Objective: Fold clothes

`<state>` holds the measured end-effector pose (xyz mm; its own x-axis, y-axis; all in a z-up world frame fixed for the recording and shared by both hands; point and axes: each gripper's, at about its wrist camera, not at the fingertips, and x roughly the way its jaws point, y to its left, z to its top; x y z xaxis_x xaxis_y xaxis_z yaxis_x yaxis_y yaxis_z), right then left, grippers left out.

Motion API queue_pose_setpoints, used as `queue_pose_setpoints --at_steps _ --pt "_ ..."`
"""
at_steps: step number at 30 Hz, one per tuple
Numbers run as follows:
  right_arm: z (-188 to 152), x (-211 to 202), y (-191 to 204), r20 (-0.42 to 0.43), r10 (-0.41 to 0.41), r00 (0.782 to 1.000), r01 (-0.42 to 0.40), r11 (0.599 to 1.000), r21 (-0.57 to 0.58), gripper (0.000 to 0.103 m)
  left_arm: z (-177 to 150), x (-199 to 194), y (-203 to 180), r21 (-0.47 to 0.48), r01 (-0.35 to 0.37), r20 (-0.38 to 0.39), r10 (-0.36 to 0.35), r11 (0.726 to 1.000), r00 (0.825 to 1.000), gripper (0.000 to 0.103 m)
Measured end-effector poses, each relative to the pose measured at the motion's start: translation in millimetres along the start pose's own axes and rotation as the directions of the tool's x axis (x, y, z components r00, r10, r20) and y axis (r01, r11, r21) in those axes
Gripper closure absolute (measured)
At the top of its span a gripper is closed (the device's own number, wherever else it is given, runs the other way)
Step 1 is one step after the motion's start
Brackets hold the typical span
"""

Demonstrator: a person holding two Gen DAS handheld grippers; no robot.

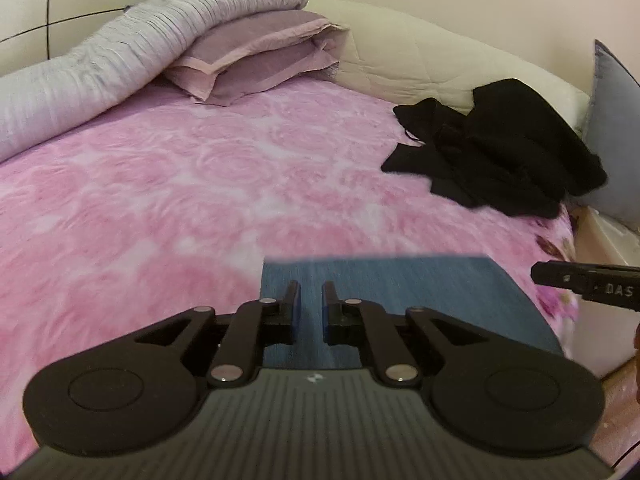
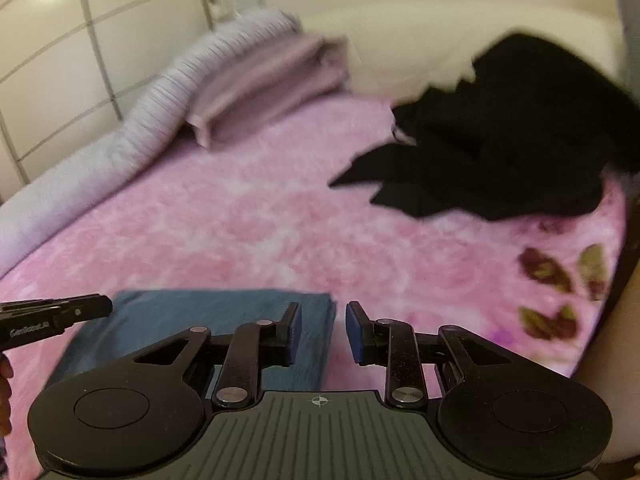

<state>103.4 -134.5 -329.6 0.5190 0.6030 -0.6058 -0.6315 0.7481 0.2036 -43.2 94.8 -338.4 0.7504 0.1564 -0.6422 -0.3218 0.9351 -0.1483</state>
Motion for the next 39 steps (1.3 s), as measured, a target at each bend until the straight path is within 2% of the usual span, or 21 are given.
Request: queue_pose_setpoints --at_steps 4,6,9,11,14,16,17,18,21,23,28,39 --pt "-41 -45 25 -0.001 -0.03 1.0 0.03 0.997 -0.072 0.074 -39 -43 -18 -0.006 -0.055 -0.025 0.055 0.998 0.998 0.096" --pt "-65 -57 36 -0.01 -0.062 0.998 0.061 0.993 -0.105 0.074 -60 -49 -24 -0.02 -0.073 -0.061 0.071 0.997 0.996 0.095" --pt "-99 -49 44 -0.099 -0.097 0.99 0.084 0.989 -0.125 0.074 -83 -40 -25 -0.061 -0.09 -0.103 0.083 0.994 0.991 0.094" --pt "-110 -44 44 -0.076 -0.097 0.992 0.087 0.987 -0.133 0.074 -82 -40 -27 -0.063 -0.112 -0.115 0.105 0.992 0.988 0.093" --pt "-96 -50 43 -0.128 -0.1 0.987 0.09 0.993 -0.076 0.074 -75 -52 -35 -0.036 -0.159 -0.148 0.152 0.987 0.977 0.093" --pt "-91 -63 39 -0.139 -0.083 0.987 0.08 0.996 -0.032 0.074 -76 -66 -42 -0.025 -0.182 -0.152 0.176 0.983 0.973 0.089" --pt "-93 -71 39 -0.134 -0.08 0.988 0.077 0.997 -0.025 0.073 -80 -74 -45 -0.025 -0.192 -0.152 0.186 0.981 0.971 0.083" --pt "-96 -77 40 -0.139 -0.084 0.987 0.082 0.996 -0.02 0.071 -83 -81 -49 -0.026 -0.202 -0.152 0.196 0.979 0.969 0.078" --pt "-108 -95 44 -0.16 -0.098 0.982 0.098 0.995 -0.005 0.058 -92 -103 -56 -0.029 -0.215 -0.159 0.208 0.976 0.965 0.074" --pt "-115 -109 46 -0.159 -0.1 0.982 0.101 0.995 -0.001 0.055 -96 -117 -63 -0.019 -0.226 -0.157 0.22 0.974 0.963 0.072" --pt "-124 -139 53 -0.152 -0.151 0.977 0.151 0.988 -0.011 0.038 -106 -152 -78 0.027 -0.26 -0.126 0.261 0.965 0.957 0.066" --pt "-145 -200 72 -0.114 -0.188 0.975 0.184 0.982 -0.044 0.033 -137 -220 -99 0.045 -0.252 -0.081 0.255 0.967 0.964 0.058"
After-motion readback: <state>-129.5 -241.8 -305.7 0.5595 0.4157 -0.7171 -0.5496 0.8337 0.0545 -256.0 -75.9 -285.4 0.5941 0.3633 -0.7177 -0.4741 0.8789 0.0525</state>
